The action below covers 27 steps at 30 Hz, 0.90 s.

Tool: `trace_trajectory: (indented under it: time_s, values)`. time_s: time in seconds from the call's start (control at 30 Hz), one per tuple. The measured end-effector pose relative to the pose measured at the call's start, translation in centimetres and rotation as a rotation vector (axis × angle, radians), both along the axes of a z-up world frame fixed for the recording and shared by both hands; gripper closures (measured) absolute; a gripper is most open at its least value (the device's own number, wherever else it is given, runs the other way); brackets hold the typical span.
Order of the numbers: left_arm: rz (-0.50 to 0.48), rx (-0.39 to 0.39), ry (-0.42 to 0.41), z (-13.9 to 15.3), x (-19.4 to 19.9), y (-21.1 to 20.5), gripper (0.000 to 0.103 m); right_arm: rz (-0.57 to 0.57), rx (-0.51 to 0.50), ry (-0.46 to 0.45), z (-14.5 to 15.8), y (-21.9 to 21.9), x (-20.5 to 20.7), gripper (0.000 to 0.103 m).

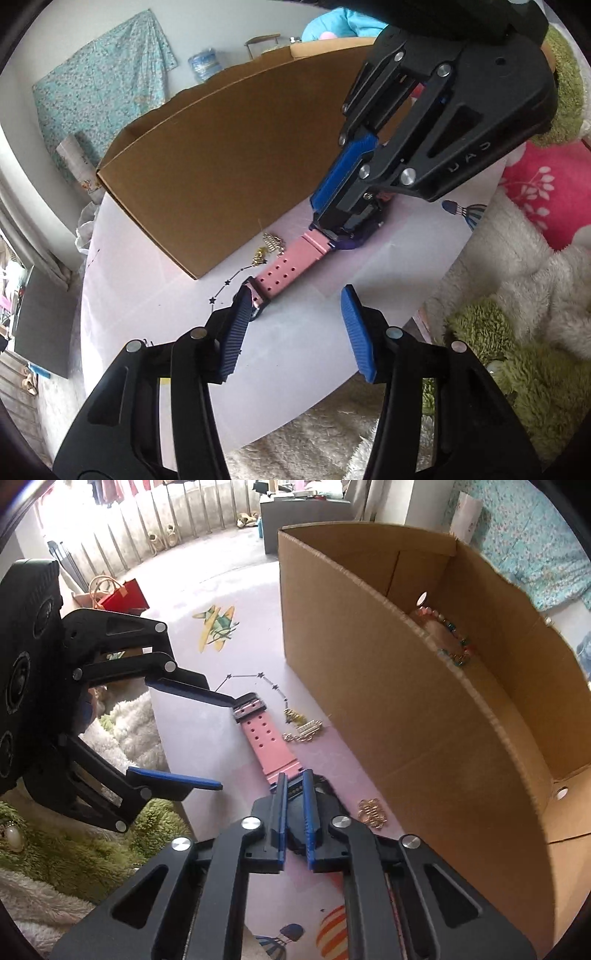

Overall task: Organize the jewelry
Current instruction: 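Grasp the pink smartwatch face with the right gripper while the left gripper approaches the strap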

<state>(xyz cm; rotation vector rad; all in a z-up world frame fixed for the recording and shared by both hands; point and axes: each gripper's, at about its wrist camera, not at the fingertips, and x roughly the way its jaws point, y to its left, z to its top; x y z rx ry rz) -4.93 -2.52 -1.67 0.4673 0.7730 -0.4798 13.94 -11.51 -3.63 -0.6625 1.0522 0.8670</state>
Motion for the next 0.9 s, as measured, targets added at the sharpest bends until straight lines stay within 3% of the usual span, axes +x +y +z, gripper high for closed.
trace_trajectory:
  time_s: [0.03, 0.1, 0.33, 0.53, 0.9]
  values:
    - [0.005, -0.003, 0.003, 0.0, 0.1, -0.1, 0.055, -0.001, -0.001, -0.01, 0.2, 0.0, 0.0, 0.063]
    - [0.013, -0.009, 0.01, -0.2, 0.3, -0.1, 0.055, 0.0, -0.002, -0.029, 0.4, 0.0, 0.0, 0.056]
    - [0.006, -0.031, 0.015, -0.4, -1.0, 0.1, 0.055, 0.027, -0.112, -0.061, -1.9, 0.6, -0.1, 0.056]
    - [-0.01, -0.005, -0.016, -0.3, -1.0, 0.3, 0.055, 0.037, -0.099, -0.034, -2.0, 0.9, 0.4, 0.058]
    - [-0.055, 0.066, -0.067, -0.5, -1.5, -0.6, 0.057, 0.091, -0.023, 0.108, -0.3, -0.6, 2.2, 0.06]
